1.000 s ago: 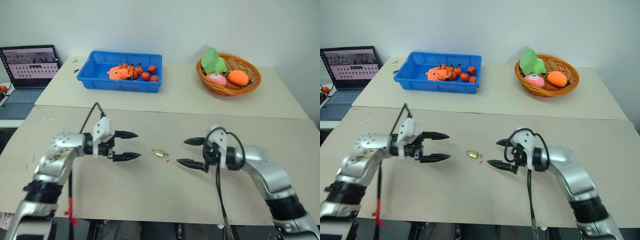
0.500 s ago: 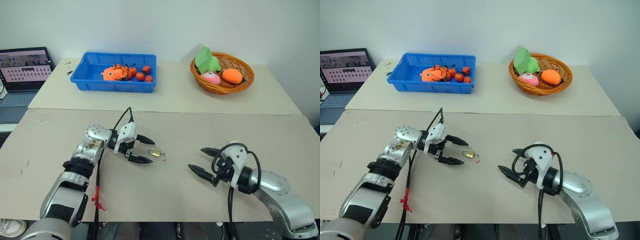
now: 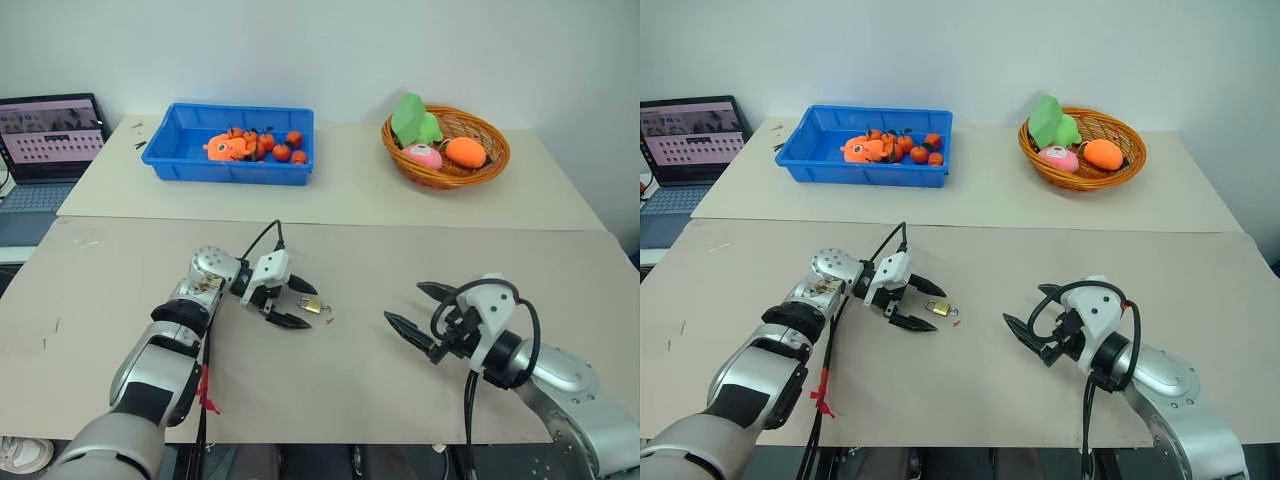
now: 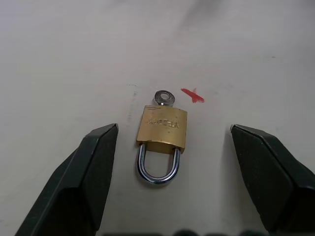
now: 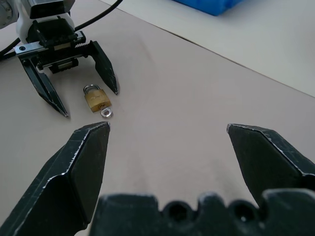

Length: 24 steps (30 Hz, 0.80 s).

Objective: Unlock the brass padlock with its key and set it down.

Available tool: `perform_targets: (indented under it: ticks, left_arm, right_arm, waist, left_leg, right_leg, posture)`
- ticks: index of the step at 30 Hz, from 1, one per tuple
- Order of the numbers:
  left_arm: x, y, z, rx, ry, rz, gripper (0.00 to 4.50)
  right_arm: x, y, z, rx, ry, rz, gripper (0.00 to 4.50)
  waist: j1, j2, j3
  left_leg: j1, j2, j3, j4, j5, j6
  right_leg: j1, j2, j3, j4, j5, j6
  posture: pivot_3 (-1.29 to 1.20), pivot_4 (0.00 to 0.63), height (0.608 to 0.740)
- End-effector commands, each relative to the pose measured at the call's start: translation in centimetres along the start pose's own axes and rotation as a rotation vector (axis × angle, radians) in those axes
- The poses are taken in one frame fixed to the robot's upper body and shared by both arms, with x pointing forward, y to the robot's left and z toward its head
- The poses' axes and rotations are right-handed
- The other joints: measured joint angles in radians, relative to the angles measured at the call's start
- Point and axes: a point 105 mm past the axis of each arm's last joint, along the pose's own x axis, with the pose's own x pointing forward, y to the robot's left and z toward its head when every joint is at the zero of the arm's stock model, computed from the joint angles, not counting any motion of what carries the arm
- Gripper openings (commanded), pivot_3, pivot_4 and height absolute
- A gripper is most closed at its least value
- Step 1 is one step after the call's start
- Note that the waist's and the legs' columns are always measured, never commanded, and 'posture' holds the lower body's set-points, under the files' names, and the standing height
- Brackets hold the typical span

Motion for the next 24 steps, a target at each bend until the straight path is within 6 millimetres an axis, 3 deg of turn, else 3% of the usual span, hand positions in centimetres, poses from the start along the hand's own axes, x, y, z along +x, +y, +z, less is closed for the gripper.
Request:
perform_targets:
  ticks: [1,3,9,18,24]
  left_arm:
    - [-0.1,0.5,0.7,0.02,0.0,0.007,3.62]
    - [0.0,0.5,0.6,0.022,-0.002,0.006,3.13]
    - [0.4,0.4,0.6,0.017,-0.005,-0.002,0.82]
    - [0.2,0.5,0.8,0.035,-0.012,0.018,0.82]
    - [-3.1,1.0,3.6,0.038,-0.061,0.065,0.82]
  right_arm:
    - [-0.4,-0.2,1.3,-0.04,-0.033,-0.007,4.49]
    - [-0.4,-0.2,1.4,-0.045,-0.033,-0.009,4.5]
    - [-0.5,-0.4,1.6,-0.051,-0.037,-0.012,4.5]
    - [-0.2,-0.1,1.4,-0.066,-0.017,-0.007,4.5]
    - [2.2,-0.5,-0.1,-0.239,0.085,-0.058,4.5]
  waist:
    - [0.0,0.0,0.0]
    - [0.0,0.0,0.0]
    - [0.0,0.0,0.0]
    - [0.0,0.0,0.0]
    - [-0.008,0.0,0.0]
  left_leg:
    - [0.0,0.0,0.0,0.0,0.0,0.0]
    - [0.0,0.0,0.0,0.0,0.0,0.0]
    - [0.0,0.0,0.0,0.0,0.0,0.0]
    - [0.0,0.0,0.0,0.0,0.0,0.0]
    - [0.0,0.0,-0.001,0.001,0.0,0.0]
  right_leg:
    - [0.0,0.0,0.0,0.0,0.0,0.0]
    - [0.0,0.0,0.0,0.0,0.0,0.0]
    - [0.0,0.0,0.0,0.0,0.0,0.0]
    - [0.0,0.0,0.0,0.0,0.0,0.0]
    - [-0.001,0.0,0.0,0.001,0.0,0.0]
  posture:
    - [0.0,0.15,0.74]
    - [0.0,0.15,0.74]
    - [0.0,0.15,0.74]
    - [0.0,0.15,0.74]
    - [0.0,0.15,0.74]
